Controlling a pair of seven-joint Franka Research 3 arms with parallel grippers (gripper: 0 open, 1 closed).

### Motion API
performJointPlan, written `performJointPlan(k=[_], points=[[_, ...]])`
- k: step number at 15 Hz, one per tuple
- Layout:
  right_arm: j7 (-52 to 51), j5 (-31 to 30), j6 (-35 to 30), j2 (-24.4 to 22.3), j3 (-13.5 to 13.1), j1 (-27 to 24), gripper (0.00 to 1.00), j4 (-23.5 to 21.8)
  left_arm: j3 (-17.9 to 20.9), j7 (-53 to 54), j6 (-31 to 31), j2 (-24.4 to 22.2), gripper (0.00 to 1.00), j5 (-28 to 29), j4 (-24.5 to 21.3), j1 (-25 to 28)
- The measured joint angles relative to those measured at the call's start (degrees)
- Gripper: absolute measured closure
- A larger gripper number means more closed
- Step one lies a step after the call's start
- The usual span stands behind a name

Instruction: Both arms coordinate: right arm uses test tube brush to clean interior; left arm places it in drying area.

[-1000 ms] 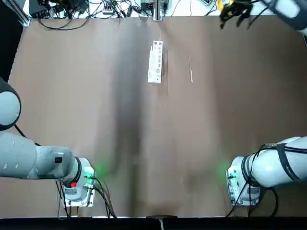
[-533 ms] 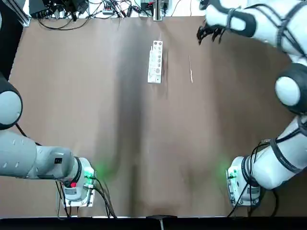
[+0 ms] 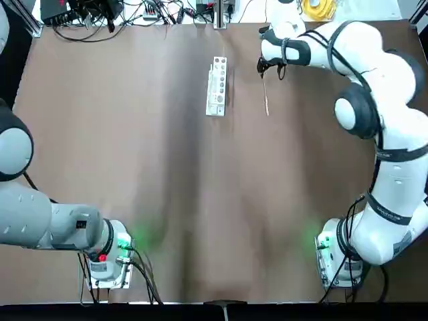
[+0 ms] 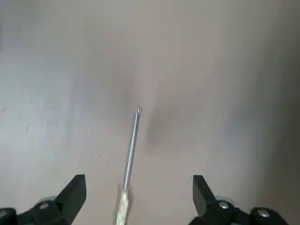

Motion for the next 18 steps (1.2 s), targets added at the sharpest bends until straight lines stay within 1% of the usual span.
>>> performJointPlan(k=[3, 4, 5, 7, 8, 9, 10, 11, 12, 14, 16, 17, 18], points=[[0.48, 0.1, -0.04, 4.45, -0.03, -0.04, 0.0, 4.54, 0.09, 0.24, 0.01, 0.0, 0.0, -0.04, 0.05, 0.24], [0.67, 0.42, -0.06, 5.78, -0.02, -0.07, 0.02, 5.79, 0.12, 0.43, 0.07, 0.02, 0.0, -0.05, 0.07, 0.23], [0.87, 2.09, -0.1, 8.0, -0.02, -0.18, 0.04, 7.59, 0.08, 0.51, 0.08, 0.4, 0.0, -0.05, 0.04, 0.03], [0.86, 4.65, -0.2, 9.51, -0.02, -0.34, 0.07, 8.38, -0.14, 0.53, 0.08, 1.0, 0.0, -0.05, 0.03, -0.36], [0.79, 6.02, -0.31, 10.04, -0.02, -0.41, 0.15, 8.54, -0.27, 0.53, 0.08, 1.21, 0.0, -0.05, 0.03, -0.46], [0.57, 7.09, -0.54, 10.46, -0.02, -0.55, 0.19, 8.65, -0.3, 0.53, 0.08, 1.29, 0.0, -0.05, 0.03, -0.44], [0.2, 7.76, -0.9, 10.78, -0.02, -0.75, 0.19, 8.72, -0.25, 0.53, 0.08, 1.31, 0.0, -0.05, 0.04, -0.39], [-0.02, 8.23, -1.43, 10.92, -0.05, -0.95, 0.27, 8.8, -0.16, 0.53, 0.08, 1.31, 0.0, -0.05, 0.06, -0.34], [-0.05, 8.34, -2.12, 10.9, -0.15, -1.18, 0.37, 9.04, -0.06, 0.53, 0.08, 1.31, 0.0, -0.05, 0.09, -0.3], [-0.34, 8.81, -2.77, 10.91, -0.1, -1.3, 0.41, 9.23, -0.03, 0.53, 0.08, 1.31, 0.0, -0.05, 0.11, -0.29], [-0.36, 8.96, -2.98, 10.88, -0.07, -1.26, 0.6, 9.34, -0.05, 0.53, 0.08, 1.31, 0.0, -0.05, 0.11, -0.29], [-0.37, 8.97, -3.02, 10.88, -0.02, -1.2, 0.63, 9.36, -0.06, 0.53, 0.08, 1.31, 0.0, -0.05, 0.11, -0.29], [-0.37, 8.99, -3.02, 10.88, -0.01, -1.2, 0.64, 9.36, -0.06, 0.53, 0.08, 1.31, 0.0, -0.05, 0.11, -0.29]])
